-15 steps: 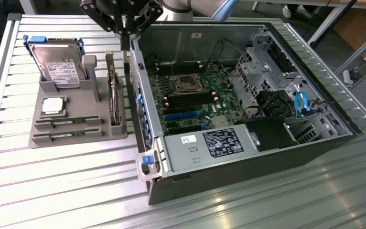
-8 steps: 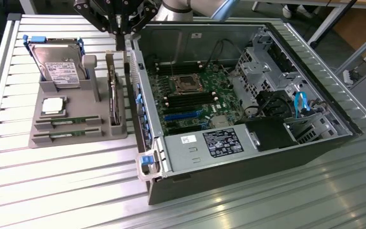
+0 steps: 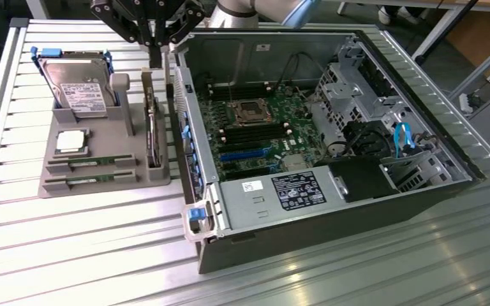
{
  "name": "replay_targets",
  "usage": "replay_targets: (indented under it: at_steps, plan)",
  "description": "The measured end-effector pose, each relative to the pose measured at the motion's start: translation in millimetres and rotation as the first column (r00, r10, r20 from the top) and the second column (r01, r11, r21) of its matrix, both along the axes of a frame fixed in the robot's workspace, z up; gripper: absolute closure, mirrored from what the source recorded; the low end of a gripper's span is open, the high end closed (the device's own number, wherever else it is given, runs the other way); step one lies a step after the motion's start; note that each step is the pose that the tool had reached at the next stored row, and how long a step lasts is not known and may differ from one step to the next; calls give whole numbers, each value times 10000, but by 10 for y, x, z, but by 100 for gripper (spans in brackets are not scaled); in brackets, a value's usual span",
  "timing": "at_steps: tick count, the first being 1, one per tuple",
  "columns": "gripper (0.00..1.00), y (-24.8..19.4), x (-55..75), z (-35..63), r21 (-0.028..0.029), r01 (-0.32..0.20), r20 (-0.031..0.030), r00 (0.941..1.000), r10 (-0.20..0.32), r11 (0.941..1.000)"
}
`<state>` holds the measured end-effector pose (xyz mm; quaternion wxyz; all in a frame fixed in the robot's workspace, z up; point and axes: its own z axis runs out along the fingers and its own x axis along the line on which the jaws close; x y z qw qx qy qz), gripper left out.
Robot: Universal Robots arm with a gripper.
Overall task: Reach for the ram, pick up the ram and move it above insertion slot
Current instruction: 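Reach for the ram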
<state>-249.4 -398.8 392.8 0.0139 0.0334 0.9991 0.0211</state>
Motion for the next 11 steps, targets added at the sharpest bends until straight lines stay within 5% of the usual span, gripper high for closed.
replay_targets:
  at_steps: [11]
  plan:
    - [90, 0, -172, 0, 0, 0, 0, 10000, 0, 10000]
